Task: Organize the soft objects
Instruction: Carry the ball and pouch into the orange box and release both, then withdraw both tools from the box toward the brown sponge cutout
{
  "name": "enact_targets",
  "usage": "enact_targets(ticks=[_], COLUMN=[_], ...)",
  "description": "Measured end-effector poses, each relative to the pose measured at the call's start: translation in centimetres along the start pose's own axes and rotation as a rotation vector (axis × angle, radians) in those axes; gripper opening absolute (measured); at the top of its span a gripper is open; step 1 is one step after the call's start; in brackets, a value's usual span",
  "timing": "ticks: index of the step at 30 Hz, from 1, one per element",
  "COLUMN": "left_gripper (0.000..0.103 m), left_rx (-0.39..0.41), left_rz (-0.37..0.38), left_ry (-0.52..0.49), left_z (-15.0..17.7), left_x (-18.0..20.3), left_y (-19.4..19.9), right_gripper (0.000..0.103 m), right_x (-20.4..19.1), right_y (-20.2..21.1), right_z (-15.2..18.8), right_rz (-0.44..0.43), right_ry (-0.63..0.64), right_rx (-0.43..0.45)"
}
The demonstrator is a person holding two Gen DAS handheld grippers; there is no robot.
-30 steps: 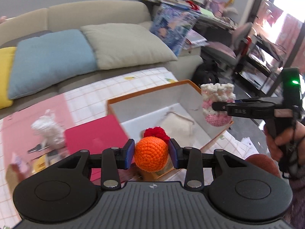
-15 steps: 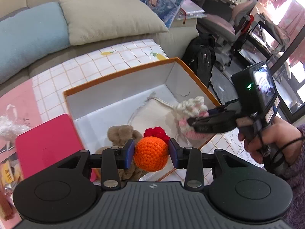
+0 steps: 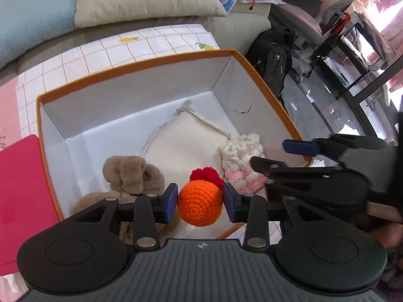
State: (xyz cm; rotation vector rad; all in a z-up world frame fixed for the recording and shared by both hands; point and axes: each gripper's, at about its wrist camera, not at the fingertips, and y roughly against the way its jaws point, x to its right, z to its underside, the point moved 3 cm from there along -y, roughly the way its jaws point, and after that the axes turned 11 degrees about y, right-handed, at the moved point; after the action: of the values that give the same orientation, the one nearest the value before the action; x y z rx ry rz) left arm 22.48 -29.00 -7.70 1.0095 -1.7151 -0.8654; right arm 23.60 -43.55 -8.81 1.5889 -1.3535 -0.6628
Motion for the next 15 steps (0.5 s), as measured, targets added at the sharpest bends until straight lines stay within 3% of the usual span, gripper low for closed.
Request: enact_targets(ticks=[8,15], left_gripper=[0.044,0.045], left_rx=[-0.054,-0.010], left_rz=[0.005,0.006], left_ry=[0.033,0.022], left_z=[0.3,0.6], left_x=[-0.4,-1.0], left_y=[-1.1,1.2], right_gripper=[0.056,0.056], right_x=[0.1,-0.8], right_y=[1.7,2.1], right_z=[0.5,1.0], right_rz=[0.004,-0.005], right_ry=[-0.045,-0.042], right_rx=[0.047,0.040])
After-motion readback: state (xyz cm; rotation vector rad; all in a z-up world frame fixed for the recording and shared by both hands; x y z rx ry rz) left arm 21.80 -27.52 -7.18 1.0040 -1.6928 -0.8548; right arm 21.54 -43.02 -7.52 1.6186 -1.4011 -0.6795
